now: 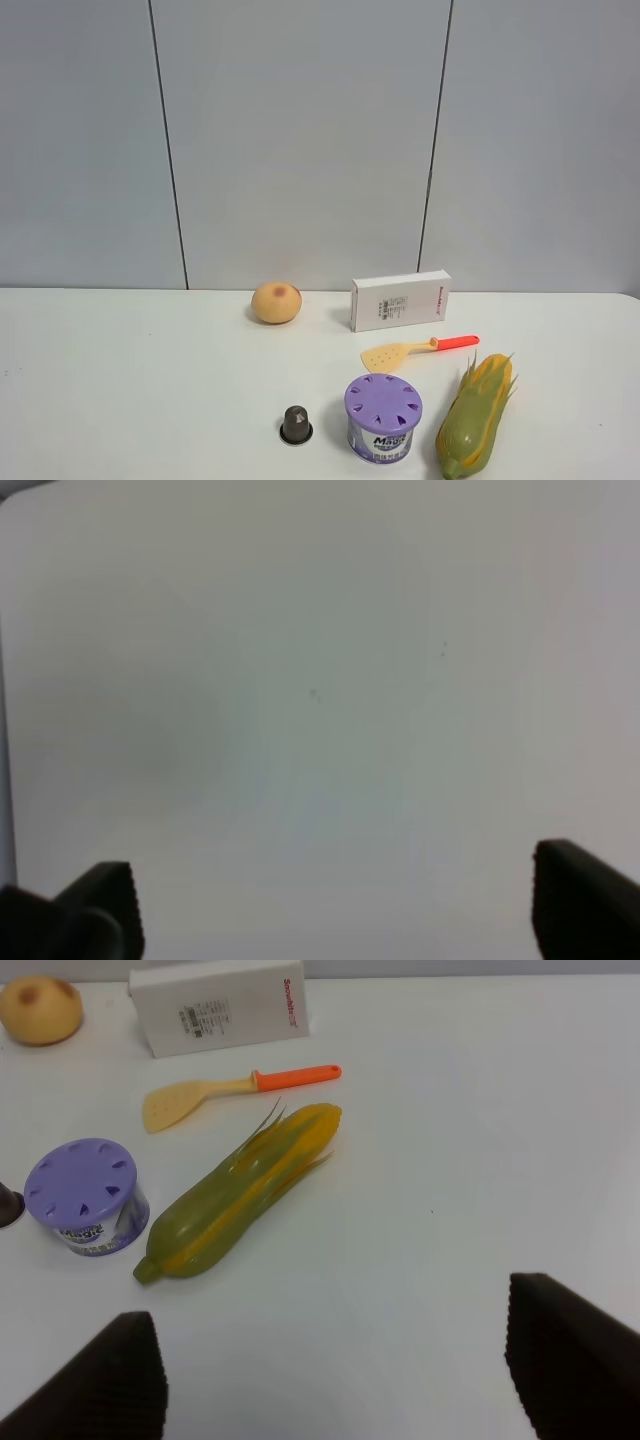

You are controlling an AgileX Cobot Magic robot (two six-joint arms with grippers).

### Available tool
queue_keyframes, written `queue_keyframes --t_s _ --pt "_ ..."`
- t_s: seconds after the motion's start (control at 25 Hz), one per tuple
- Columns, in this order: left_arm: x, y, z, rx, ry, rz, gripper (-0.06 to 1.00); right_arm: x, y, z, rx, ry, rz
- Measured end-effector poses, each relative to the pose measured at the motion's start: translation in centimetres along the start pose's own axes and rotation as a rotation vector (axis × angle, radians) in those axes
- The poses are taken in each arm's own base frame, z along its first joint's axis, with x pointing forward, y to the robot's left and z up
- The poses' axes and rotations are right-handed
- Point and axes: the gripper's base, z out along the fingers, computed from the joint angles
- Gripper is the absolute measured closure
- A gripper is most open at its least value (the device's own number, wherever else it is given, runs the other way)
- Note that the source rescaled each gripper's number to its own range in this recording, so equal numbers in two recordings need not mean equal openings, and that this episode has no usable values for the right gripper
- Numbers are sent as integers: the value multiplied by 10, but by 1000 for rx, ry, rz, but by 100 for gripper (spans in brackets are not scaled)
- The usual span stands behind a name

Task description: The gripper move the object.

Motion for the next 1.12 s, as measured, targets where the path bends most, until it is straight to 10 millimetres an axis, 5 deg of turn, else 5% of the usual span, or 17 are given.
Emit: queue_keyframes --t_s 0.52,0.8,1.12 --pt "142 6 -98 -66 -235 -93 35 0 0 0 0 0 0" --pt "191 1 -114 -45 -334 -178 35 0 0 0 0 0 0" --pt "226 -8 -105 18 -411 -276 35 0 0 0 0 0 0"
